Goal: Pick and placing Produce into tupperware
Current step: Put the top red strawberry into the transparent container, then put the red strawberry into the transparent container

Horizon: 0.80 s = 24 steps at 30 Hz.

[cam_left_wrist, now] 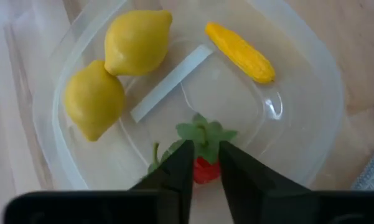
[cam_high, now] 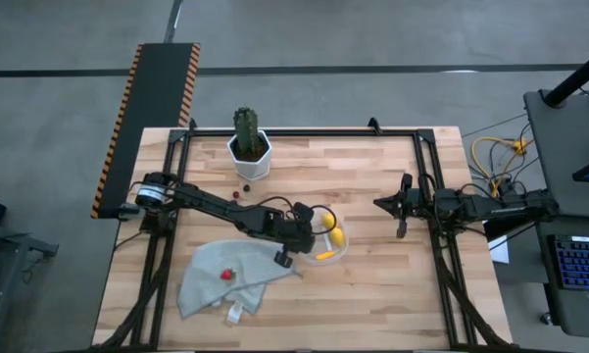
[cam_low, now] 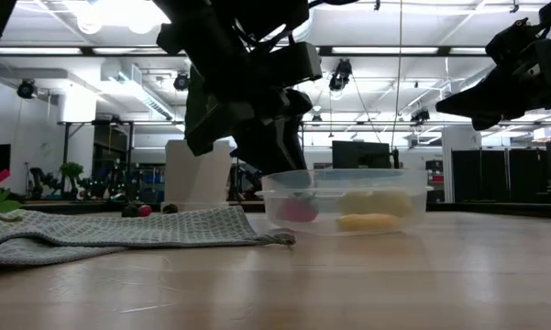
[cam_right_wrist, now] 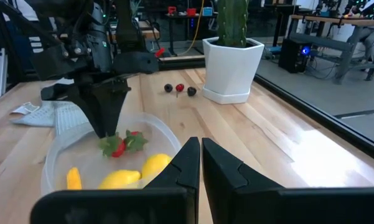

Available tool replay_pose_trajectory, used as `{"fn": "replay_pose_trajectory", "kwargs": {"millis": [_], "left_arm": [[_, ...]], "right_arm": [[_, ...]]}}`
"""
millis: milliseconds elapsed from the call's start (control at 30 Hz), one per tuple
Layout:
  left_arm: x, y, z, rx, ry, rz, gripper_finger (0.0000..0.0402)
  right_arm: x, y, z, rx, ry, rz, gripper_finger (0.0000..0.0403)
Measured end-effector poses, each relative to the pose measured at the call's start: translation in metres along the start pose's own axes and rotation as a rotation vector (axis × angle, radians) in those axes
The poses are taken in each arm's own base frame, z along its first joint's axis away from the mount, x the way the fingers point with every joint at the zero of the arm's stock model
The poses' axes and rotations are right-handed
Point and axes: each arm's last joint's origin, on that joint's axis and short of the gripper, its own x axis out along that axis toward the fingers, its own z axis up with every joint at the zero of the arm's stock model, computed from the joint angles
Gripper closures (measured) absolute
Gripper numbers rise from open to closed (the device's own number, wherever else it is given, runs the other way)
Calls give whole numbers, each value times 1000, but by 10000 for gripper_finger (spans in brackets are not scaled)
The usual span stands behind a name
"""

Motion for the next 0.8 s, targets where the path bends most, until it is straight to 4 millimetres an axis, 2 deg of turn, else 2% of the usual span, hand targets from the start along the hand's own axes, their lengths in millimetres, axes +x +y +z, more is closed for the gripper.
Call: {"fn": "replay_pose_trajectory", "kwargs": {"millis": [100, 233, 333, 467, 633, 800], "left_arm": [[-1, 1, 1, -6, -1, 11, 308], [-10, 2, 5, -1, 7, 86, 297], [-27, 2, 13, 6, -8, 162, 296], [-52, -3, 15, 2, 7, 165, 296], [-86, -13, 10, -142, 68, 165, 296], [-110, -29, -2, -284, 190, 119, 297]], "right_arm": [[0, 0, 0, 0, 0, 0, 394], [0, 0, 0, 0, 0, 1, 394], [0, 0, 0, 0, 0, 0, 394], [0, 0, 0, 0, 0, 0, 394], [0, 0, 0, 0, 0, 0, 394], [0, 0, 0, 0, 0, 0, 394]]}}
